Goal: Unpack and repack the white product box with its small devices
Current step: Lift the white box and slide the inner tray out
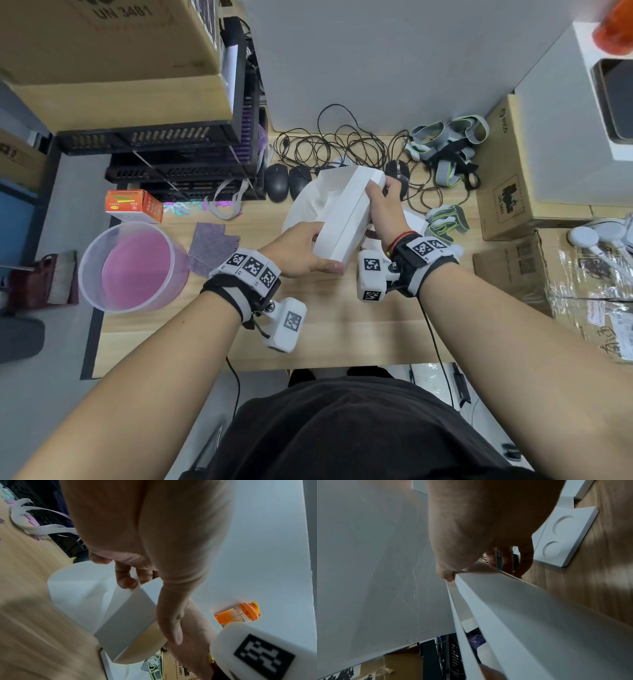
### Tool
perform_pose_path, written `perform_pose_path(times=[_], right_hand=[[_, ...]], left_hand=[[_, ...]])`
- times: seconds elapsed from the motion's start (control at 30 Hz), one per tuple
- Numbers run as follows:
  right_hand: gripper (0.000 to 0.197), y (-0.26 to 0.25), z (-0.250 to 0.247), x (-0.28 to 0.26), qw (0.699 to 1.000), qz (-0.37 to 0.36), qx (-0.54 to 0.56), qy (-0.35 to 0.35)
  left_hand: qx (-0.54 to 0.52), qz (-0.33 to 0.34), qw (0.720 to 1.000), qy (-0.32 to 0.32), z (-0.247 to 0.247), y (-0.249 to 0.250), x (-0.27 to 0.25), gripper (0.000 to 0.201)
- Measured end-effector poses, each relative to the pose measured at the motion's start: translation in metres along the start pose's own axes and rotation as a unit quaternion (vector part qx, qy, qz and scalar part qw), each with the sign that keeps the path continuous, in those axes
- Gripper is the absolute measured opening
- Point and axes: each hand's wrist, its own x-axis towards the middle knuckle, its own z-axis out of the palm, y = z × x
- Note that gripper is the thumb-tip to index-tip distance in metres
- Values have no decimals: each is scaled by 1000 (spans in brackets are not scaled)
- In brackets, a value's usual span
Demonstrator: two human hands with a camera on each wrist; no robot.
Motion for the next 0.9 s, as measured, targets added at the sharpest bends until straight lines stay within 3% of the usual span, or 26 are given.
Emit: perform_pose_path(times=[0.4,0.53,0.8,0.9], right_hand=[[38,5,0,-1,1000,-8,7,9],[37,6,-1,0,1000,-10,7,11],[41,9,2,-4,1000,-17,13,19],[43,8,0,-2,999,-21,11,24]], left_hand=[[7,-9,1000,12,0,1,-2,48],[1,-19,1000,-8,-2,3,-3,28],[33,-29,999,23,0,7,-8,49],[56,-32,997,30,3,12,-11,67]])
